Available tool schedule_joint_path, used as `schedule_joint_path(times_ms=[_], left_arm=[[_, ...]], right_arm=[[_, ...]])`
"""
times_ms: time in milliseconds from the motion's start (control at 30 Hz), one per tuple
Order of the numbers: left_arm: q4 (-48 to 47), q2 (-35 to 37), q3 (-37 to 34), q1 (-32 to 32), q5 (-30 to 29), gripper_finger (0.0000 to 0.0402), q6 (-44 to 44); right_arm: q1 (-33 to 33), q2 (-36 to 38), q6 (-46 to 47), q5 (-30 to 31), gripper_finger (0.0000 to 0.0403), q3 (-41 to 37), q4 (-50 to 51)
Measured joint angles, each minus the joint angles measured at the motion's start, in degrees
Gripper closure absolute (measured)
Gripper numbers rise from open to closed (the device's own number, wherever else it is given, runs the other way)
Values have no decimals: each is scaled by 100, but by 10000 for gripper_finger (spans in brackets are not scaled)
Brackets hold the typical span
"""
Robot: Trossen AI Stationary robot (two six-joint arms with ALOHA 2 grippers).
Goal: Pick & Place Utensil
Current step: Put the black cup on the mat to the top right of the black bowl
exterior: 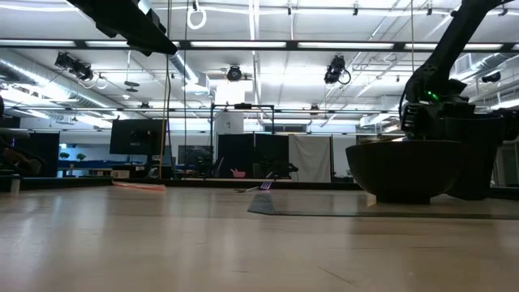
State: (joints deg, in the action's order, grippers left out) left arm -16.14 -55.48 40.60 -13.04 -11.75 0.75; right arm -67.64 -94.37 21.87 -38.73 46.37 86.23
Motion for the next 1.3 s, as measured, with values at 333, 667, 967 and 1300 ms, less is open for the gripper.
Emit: schedule_joint_path(times_ms=[333, 667, 967, 1300], left_arm=[[0, 0, 0, 0, -2, 271, 1], [2, -2, 0, 0, 0, 271, 1], [0, -2, 0, 0, 0, 271, 0], [0, 0, 2, 0, 0, 271, 0]], right_arm=[[79, 2, 21, 119, 8, 4, -267], [79, 74, 122, 97, 3, 2, -349], [97, 278, 186, 294, 3, 330, -169], [286, 378, 310, 541, 3, 583, 103]])
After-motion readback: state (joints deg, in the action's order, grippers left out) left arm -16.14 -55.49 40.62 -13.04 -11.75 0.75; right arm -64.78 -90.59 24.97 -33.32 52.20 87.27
